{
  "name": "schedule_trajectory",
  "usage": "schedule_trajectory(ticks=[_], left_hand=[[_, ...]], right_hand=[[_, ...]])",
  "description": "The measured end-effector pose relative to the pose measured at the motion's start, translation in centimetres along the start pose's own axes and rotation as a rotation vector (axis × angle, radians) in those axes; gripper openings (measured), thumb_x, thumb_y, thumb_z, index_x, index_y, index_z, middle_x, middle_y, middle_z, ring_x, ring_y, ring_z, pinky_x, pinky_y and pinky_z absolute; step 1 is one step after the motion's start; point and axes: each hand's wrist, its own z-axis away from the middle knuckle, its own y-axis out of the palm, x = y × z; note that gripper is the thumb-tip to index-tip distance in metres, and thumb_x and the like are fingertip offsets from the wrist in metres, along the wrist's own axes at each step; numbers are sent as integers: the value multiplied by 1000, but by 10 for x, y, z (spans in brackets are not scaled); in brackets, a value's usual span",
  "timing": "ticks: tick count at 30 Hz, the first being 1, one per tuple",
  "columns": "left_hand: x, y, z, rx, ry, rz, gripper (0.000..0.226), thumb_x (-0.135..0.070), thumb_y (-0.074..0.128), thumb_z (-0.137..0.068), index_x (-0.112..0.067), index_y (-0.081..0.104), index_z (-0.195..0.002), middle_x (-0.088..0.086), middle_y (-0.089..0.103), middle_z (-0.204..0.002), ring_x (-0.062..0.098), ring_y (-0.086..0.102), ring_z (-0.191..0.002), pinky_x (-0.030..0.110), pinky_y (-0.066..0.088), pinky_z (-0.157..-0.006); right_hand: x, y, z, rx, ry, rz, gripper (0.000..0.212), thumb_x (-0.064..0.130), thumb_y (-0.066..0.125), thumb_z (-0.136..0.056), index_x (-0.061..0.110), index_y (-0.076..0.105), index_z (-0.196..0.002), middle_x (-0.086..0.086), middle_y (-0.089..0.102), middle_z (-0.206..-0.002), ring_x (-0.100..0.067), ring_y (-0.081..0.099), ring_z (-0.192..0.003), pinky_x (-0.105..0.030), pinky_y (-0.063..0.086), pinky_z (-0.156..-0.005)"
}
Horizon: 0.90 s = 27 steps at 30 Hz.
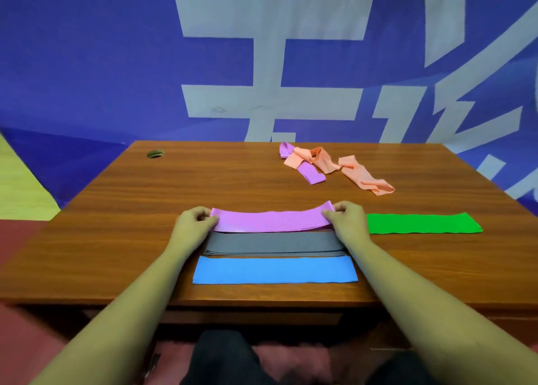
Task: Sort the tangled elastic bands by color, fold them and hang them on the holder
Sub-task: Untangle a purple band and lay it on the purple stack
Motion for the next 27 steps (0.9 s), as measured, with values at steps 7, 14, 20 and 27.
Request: schedule_trajectory(ticks=[7, 14, 20, 27], left_hand=[[8, 6, -2, -56, 52, 88, 21, -20, 70, -87, -30, 56, -98, -7, 58, -64, 11, 53, -61, 30, 39, -59], [12, 12, -6, -56, 73, 9, 13, -27, 67, -87, -31, 55, -85, -8, 56, -68, 14, 52, -64, 33, 39, -62], [12, 14, -4, -92, 57, -121, 10, -30, 71, -83, -30, 61, -81, -6, 62, -78, 16, 59, -76, 33, 40, -65], [-1, 15, -10, -40, -5, -210, 3, -25, 67, -78, -23, 66, -75, -1, 64, -75, 20, 58, -82, 31, 40, -61]], right_hand=[[-19, 5, -2, -45, -55, 117, 15, 37, 65, -88, 22, 68, -89, 8, 67, -84, -14, 61, -82, -38, 52, -72], [-24, 3, -1, -116, -74, -38, 16, 23, 67, -90, 21, 65, -106, 5, 66, -81, -14, 61, -82, -38, 53, -77], [-24, 9, 2, -157, -155, 162, 13, 19, 67, -89, 24, 57, -95, 2, 62, -88, -16, 57, -80, -32, 44, -64], [-19, 4, 2, -137, -178, 292, 21, 15, 61, -94, 11, 72, -111, -5, 51, -117, -10, 50, -86, -23, 42, -81]])
